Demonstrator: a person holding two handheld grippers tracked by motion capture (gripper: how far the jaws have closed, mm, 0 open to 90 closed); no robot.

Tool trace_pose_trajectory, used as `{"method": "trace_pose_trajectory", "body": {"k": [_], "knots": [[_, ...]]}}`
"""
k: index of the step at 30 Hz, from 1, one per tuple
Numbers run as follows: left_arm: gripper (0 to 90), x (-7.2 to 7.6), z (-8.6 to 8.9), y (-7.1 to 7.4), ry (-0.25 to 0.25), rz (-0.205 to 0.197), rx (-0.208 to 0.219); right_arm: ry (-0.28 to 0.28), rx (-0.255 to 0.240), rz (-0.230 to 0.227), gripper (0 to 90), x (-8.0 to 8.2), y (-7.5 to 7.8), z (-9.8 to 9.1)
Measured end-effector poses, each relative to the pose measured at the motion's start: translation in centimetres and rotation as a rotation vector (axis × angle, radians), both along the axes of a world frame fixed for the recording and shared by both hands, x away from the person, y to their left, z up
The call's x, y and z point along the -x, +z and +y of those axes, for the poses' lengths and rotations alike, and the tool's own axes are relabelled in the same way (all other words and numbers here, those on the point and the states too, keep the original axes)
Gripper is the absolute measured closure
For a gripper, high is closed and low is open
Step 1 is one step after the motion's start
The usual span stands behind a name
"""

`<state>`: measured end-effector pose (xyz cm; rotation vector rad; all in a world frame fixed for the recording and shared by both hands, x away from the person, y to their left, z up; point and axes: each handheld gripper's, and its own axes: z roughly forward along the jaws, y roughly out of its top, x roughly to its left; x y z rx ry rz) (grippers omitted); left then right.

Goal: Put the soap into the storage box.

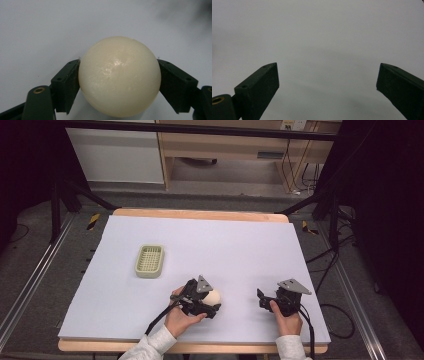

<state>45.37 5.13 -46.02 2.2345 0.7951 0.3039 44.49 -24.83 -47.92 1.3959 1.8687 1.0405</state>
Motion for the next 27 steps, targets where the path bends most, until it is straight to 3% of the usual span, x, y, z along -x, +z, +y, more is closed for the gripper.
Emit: {"method": "trace_pose_trajectory", "body": {"k": [27], "knots": [[22.8,-0.5,3.8,2.7,0.053,-0.034,0.015,0.0,-0.003,-0.003,4.8,0.1,0.0,0.0]]}}
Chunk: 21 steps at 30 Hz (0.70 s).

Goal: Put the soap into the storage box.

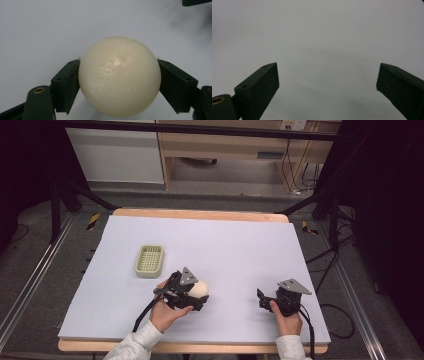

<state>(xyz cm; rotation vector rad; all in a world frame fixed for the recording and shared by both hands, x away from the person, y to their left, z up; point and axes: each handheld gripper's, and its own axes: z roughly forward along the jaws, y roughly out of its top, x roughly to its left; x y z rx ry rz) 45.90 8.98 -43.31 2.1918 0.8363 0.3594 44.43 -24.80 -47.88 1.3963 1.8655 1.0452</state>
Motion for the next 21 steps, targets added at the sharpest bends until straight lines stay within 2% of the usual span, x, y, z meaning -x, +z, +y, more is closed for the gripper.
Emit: {"method": "trace_pose_trajectory", "body": {"k": [7,12,21], "knots": [[22.8,-0.3,1.4,0.4,0.024,-0.011,0.007,0.002,0.0,-0.001,4.8,0.0,0.0,0.0],[22.8,-0.9,2.9,1.0,0.059,-0.017,0.033,0.007,-0.004,0.002,4.8,0.1,0.0,0.1],[22.8,-1.7,4.5,1.3,0.099,-0.021,0.039,0.011,0.007,0.001,4.8,0.1,-0.1,0.1]]}}
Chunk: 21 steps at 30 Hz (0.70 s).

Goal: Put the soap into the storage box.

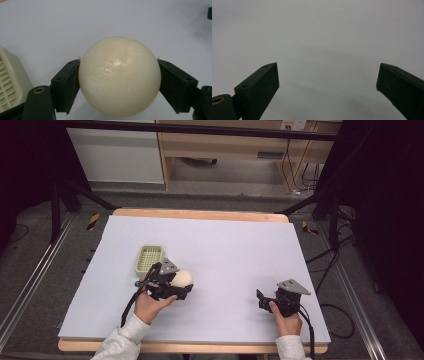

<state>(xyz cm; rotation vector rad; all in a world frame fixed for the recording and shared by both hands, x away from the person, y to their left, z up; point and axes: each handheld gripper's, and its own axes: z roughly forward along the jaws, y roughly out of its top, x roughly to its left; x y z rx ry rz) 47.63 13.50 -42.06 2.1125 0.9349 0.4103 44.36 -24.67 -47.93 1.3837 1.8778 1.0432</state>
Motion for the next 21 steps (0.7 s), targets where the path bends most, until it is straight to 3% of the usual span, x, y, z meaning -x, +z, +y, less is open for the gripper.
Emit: {"method": "trace_pose_trajectory", "body": {"k": [21], "knots": [[22.8,-2.5,2.9,0.3,0.094,-0.002,0.01,0.016,0.01,0.004,4.8,-0.1,-0.1,0.3]]}}
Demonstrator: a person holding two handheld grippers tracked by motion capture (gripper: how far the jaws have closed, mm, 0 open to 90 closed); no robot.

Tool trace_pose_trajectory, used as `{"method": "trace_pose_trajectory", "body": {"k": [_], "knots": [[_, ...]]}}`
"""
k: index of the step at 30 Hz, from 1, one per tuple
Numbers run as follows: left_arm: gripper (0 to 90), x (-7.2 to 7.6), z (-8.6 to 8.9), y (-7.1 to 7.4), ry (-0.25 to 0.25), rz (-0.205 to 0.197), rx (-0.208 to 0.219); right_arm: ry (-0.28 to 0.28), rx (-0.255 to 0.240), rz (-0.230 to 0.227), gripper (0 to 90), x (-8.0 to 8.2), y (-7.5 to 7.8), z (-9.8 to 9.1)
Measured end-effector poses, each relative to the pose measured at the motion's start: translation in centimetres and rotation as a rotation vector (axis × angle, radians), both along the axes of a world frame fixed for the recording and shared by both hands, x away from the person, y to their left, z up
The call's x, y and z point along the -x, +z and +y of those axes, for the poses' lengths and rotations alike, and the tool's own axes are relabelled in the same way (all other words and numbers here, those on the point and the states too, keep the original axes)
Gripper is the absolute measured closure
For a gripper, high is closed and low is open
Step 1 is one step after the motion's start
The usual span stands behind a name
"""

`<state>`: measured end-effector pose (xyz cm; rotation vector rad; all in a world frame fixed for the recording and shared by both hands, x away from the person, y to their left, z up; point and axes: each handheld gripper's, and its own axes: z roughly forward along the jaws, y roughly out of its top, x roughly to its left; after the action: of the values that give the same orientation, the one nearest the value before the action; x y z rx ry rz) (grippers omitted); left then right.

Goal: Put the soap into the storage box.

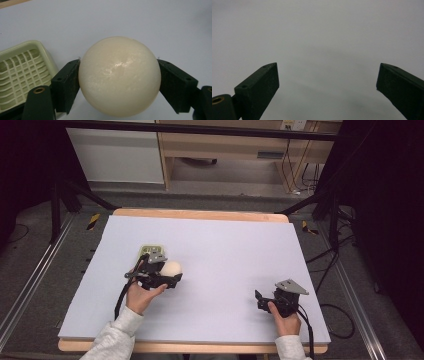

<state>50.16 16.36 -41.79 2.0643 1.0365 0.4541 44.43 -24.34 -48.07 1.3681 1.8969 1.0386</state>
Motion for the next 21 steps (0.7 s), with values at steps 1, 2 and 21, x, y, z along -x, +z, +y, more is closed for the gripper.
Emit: {"method": "trace_pose_trajectory", "body": {"k": [1,2,21], "knots": [[22.8,0.0,0.0,0.0,0.0,0.0,0.0,0.0,0.003,-0.001,4.8,0.0,0.0,0.0],[22.8,-0.2,0.2,0.1,0.01,0.001,0.008,0.0,0.004,-0.001,4.8,0.0,0.0,0.0],[22.8,-2.0,2.6,0.7,0.068,0.002,0.026,0.0,-0.016,0.013,4.8,-0.1,0.0,0.1]]}}
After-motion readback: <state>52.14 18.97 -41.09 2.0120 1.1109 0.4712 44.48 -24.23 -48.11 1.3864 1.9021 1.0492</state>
